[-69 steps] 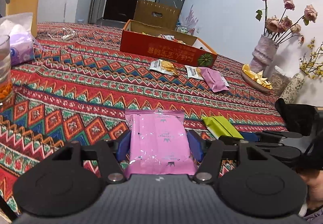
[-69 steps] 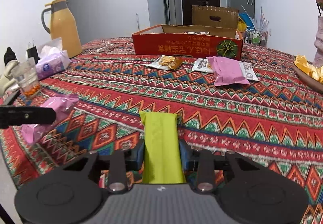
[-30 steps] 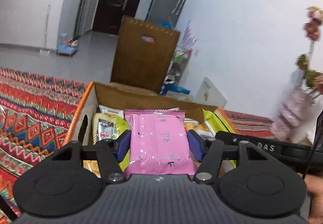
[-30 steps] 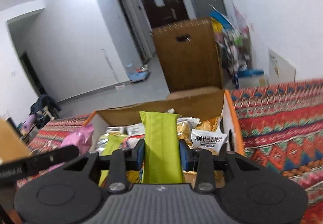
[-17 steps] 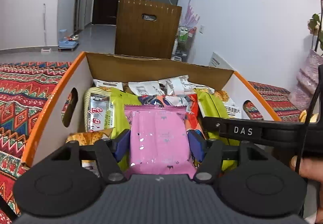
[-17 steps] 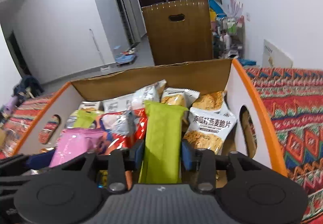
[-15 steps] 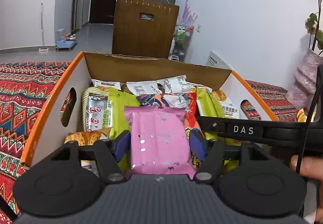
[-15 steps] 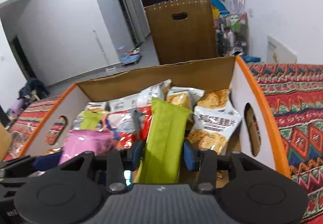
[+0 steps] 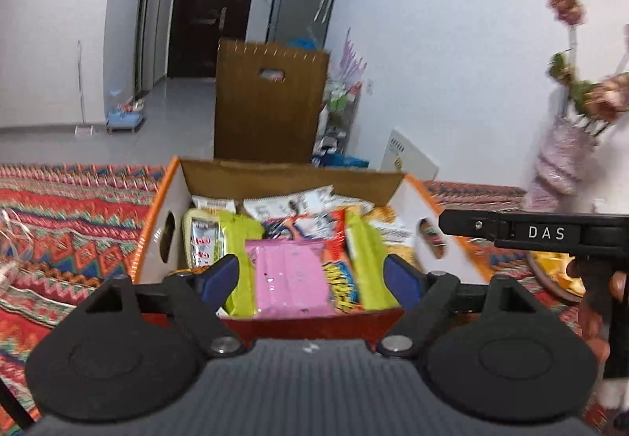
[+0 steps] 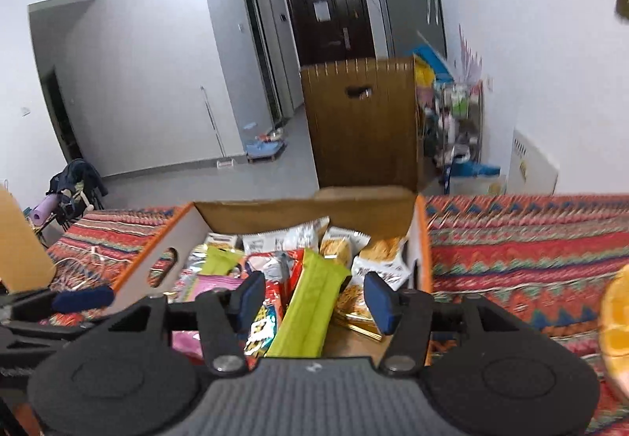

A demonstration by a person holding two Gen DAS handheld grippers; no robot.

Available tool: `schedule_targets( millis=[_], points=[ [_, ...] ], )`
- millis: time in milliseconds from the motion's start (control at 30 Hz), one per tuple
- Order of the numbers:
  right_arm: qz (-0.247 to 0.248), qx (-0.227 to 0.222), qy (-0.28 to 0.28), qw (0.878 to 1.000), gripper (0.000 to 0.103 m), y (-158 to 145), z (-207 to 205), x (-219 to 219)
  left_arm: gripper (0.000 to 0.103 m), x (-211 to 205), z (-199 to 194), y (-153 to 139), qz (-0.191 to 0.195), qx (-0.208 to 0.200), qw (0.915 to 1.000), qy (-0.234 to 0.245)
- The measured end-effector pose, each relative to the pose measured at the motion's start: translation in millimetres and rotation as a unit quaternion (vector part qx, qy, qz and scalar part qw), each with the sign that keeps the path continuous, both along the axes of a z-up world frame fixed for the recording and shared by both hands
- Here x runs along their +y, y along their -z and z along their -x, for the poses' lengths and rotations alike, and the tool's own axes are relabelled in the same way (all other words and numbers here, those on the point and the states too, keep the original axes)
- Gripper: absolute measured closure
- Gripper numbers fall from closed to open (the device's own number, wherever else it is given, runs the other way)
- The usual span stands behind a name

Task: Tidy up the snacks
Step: 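Open both tools in the box and pull them back toward the table, then grasp a cracker packet with left tool while right tool grasps a pink packet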

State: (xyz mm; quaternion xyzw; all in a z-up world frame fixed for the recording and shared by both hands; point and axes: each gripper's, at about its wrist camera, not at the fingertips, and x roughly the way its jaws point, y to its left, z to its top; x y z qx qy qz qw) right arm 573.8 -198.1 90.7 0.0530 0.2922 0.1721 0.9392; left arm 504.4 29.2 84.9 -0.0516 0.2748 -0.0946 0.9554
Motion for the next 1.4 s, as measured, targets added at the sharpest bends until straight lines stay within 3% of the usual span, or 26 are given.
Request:
schedule_targets(
  millis=[133, 233, 333, 567, 767, 1100, 1400],
  points=[
    [0.012, -0.027, -0.016, 0.999, 0.045, -25, 56, -13, 0.011, -1, 60, -27, -0.005, -0.033, 0.9993, 0.017],
    [0.014, -0.037, -0.029, 0.999, 0.044, -30, 105, -23, 0.01, -2, 107, -34, -0.014, -0.049, 0.9986, 0.014],
    [0.017, -0.055, -0.034, 0.998, 0.036, -31, 155, -31, 0.005, -2, 157, -36, -0.011, -0.066, 0.9977, 0.012],
    [0.023, -0.084, -0.044, 0.995, 0.022, -16, 265, -45, 0.003, -1, 257, -21, -0.004, -0.074, 0.9972, -0.003],
    [0.04, -0.085, -0.019, 0.995, 0.017, 12, 336, -53, 0.002, -2, 318, 9, -0.009, -0.049, 0.9986, -0.021],
    [0.059, -0.016, 0.022, 0.998, 0.016, 89, 400, -58, 0.002, 5, 369, 55, -0.01, 0.019, 0.9992, -0.032],
    [0.05, 0.0, 0.029, 0.998, 0.015, 103, 401, -67, 0.002, -10, 355, 58, -0.026, 0.028, 0.9991, -0.019]
  ],
)
